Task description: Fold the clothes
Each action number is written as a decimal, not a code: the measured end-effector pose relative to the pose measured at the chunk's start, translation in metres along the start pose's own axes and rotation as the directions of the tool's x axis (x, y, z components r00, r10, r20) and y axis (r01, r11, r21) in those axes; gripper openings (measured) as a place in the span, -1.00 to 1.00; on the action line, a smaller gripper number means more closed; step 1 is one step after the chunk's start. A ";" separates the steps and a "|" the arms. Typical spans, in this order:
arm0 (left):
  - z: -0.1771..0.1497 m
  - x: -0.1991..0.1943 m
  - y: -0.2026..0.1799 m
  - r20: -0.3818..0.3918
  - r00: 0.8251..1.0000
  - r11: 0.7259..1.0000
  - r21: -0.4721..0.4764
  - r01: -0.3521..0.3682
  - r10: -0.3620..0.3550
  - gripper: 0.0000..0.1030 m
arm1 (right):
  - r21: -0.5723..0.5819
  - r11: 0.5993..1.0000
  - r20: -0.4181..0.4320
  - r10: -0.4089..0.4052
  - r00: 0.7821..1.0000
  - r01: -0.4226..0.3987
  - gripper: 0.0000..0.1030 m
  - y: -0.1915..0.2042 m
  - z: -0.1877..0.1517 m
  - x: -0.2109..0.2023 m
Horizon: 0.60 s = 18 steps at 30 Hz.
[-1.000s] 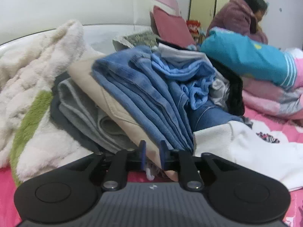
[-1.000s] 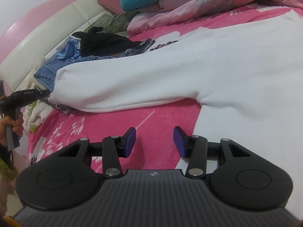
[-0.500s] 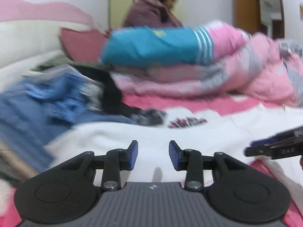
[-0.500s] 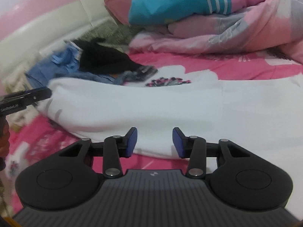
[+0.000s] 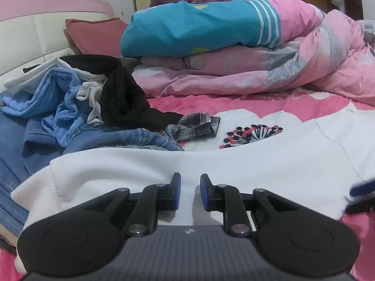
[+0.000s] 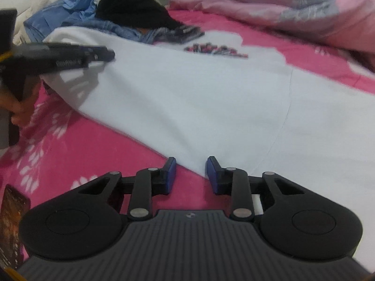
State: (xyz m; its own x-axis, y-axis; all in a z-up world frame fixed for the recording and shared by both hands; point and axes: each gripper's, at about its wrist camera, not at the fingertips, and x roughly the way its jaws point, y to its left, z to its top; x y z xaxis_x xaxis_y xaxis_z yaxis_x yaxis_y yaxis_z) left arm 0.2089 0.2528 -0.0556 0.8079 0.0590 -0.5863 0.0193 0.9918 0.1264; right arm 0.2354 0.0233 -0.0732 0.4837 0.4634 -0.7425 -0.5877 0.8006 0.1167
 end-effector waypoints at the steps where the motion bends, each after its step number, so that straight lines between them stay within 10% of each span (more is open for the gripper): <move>1: 0.001 0.001 0.000 -0.002 1.000 1.000 -0.002 0.002 -0.002 -0.60 | -0.005 1.000 0.032 0.010 0.999 -0.009 -0.49 0.004 0.006 -0.002; 10: 0.003 0.003 -0.001 -0.015 1.000 1.000 -0.010 0.008 -0.008 -0.58 | -0.106 0.992 0.068 0.082 0.994 -0.074 -0.49 0.071 -0.008 0.031; 18: 0.004 -0.027 -0.013 -0.004 0.999 0.999 0.007 0.038 -0.038 0.18 | 0.083 0.973 0.150 0.201 0.968 -0.215 -0.49 0.039 -0.049 -0.084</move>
State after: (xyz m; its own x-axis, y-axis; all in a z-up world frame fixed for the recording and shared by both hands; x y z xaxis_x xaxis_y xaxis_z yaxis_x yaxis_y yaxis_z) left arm 0.1889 0.2379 -0.0386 0.8039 0.0216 -0.5943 0.0540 0.9926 0.1091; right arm 0.1396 -0.0029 -0.0382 0.4471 0.6665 -0.5966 -0.6224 0.7109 0.3277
